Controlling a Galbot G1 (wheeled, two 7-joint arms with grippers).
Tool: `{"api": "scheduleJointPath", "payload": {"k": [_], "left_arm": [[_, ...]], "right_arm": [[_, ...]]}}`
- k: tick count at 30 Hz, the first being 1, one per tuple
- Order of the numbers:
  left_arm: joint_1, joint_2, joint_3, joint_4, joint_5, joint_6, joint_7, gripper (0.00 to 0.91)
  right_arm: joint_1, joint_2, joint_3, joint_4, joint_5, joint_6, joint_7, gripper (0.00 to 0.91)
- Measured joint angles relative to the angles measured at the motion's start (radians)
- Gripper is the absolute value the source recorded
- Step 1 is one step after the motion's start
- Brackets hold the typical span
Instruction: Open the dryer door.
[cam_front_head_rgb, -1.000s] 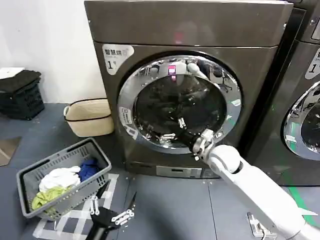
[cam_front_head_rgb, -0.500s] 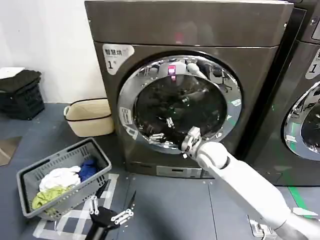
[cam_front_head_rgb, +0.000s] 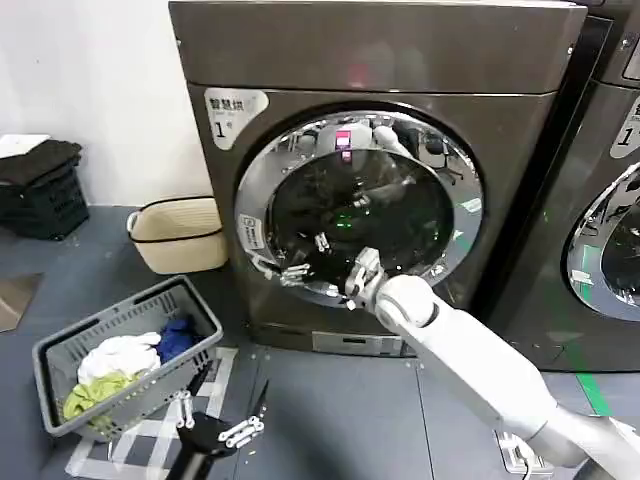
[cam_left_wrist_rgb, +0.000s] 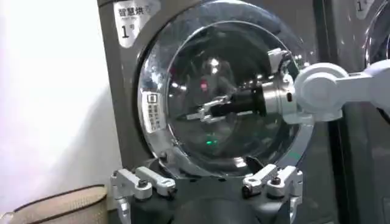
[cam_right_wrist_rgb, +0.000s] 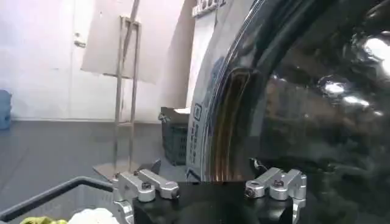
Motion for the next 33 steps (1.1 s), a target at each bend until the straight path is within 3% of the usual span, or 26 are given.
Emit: {"api": "scheduleJointPath", "payload": {"k": [17, 33], "left_arm": [[0.002, 0.000, 0.000, -0.001, -0.002, -0.001, 0.000, 0.907], [-0.002, 0.001, -0.006, -0.001, -0.009, -0.001, 0.000, 0.907]], "right_arm": [[0.039, 0.092, -0.027, -0.090, -0.007, 0.003, -0.006, 0.907], [0.059, 0.120, -0.048, -0.112, -0.006, 0.004, -0.053, 0.907]]}}
